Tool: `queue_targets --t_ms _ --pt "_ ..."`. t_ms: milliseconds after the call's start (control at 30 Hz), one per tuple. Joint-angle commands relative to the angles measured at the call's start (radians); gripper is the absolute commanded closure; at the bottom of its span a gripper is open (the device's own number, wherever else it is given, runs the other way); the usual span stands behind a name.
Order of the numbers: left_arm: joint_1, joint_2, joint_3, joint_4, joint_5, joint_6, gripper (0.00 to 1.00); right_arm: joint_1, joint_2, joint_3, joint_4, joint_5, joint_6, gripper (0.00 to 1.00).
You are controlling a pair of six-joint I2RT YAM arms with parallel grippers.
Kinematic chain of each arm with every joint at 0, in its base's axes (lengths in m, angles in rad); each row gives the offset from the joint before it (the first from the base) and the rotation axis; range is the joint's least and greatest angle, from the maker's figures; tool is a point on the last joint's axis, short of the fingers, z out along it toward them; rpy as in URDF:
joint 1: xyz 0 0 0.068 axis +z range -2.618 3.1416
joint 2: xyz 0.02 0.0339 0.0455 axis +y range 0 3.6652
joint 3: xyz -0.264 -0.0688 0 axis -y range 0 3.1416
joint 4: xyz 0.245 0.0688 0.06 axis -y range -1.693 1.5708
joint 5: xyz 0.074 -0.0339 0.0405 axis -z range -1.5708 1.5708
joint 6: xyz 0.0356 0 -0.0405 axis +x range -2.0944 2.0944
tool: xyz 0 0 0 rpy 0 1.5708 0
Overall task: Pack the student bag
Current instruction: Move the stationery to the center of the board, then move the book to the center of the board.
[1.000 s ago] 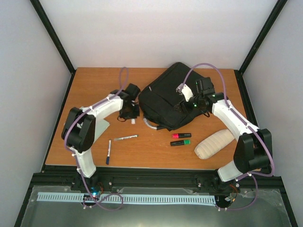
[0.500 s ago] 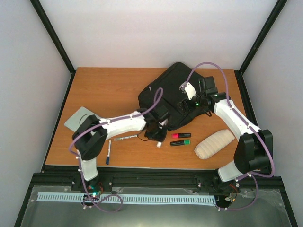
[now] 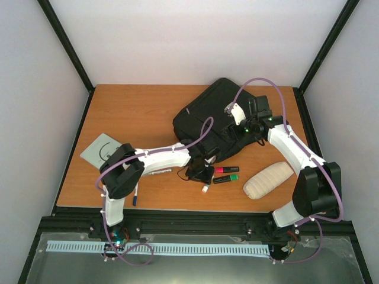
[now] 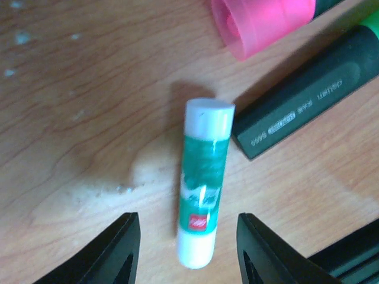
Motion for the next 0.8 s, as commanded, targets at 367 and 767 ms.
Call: queue_targets --t_ms 367,767 --pt "0.613 -0.604 -0.355 -0.064 -0.263 -0.134 0.05 -0.004 -0.015 -0.002 0.008 -0.04 0.001 0.36" --pt "1.029 -0.718 -0.476 -0.005 -0.338 -0.268 0.0 -0.004 -0.021 0.006 -0.005 -0.053 -0.007 0.35"
